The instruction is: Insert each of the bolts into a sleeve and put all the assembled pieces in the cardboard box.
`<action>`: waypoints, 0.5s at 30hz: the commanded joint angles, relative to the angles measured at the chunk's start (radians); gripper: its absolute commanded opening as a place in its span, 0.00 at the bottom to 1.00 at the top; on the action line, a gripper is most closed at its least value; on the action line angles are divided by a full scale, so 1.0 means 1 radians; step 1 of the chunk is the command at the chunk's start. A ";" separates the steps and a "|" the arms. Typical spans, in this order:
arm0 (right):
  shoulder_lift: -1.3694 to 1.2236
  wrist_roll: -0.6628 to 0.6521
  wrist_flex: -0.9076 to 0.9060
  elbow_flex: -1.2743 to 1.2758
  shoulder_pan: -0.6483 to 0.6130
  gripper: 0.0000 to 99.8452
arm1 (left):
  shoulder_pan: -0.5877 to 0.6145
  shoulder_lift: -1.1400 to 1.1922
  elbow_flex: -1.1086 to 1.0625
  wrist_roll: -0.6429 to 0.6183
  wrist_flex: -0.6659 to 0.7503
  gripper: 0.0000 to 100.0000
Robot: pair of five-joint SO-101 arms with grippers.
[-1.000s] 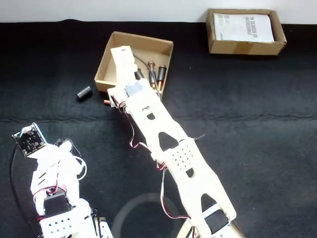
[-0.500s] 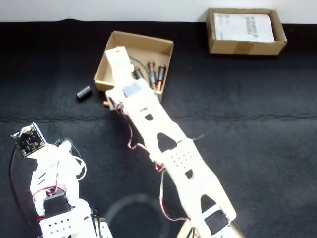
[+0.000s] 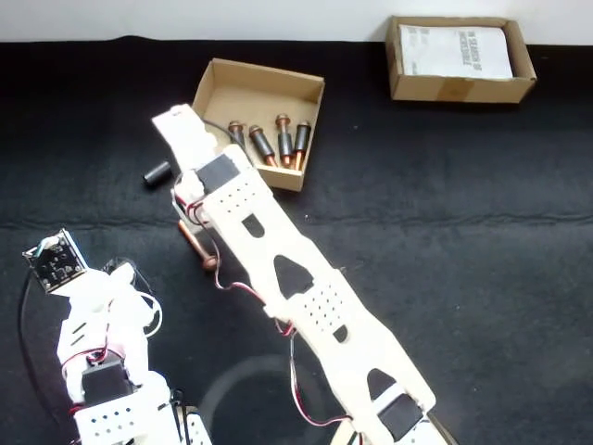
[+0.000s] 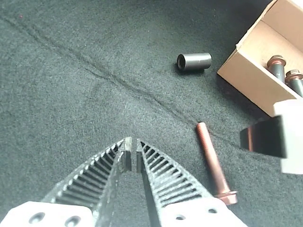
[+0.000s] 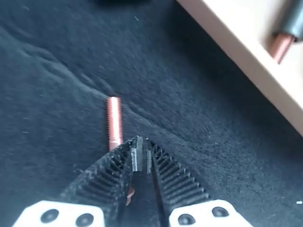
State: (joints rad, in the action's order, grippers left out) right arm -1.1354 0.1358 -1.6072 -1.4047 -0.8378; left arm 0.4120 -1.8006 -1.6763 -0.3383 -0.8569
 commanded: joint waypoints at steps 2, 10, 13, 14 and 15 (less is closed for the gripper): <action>0.081 -0.011 -0.015 -0.074 -0.007 0.01 | 0.012 -0.001 -0.019 -0.002 0.015 0.04; 0.073 -0.005 -0.035 -0.067 -0.030 0.01 | 0.068 -0.002 -0.019 -0.003 0.040 0.04; 0.073 -0.003 -0.090 -0.067 -0.031 0.01 | 0.148 -0.002 -0.019 -0.003 0.092 0.04; 0.073 -0.003 -0.113 -0.067 -0.033 0.01 | 0.170 -0.002 -0.019 -0.003 0.094 0.04; 0.073 -0.003 -0.130 -0.067 -0.038 0.01 | 0.196 -0.002 -0.019 -0.003 0.094 0.03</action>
State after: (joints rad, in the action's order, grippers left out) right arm -1.1354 0.1358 -1.6932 -1.4323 -0.8623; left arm 0.5470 -1.8006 -1.6763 -0.3383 -0.7879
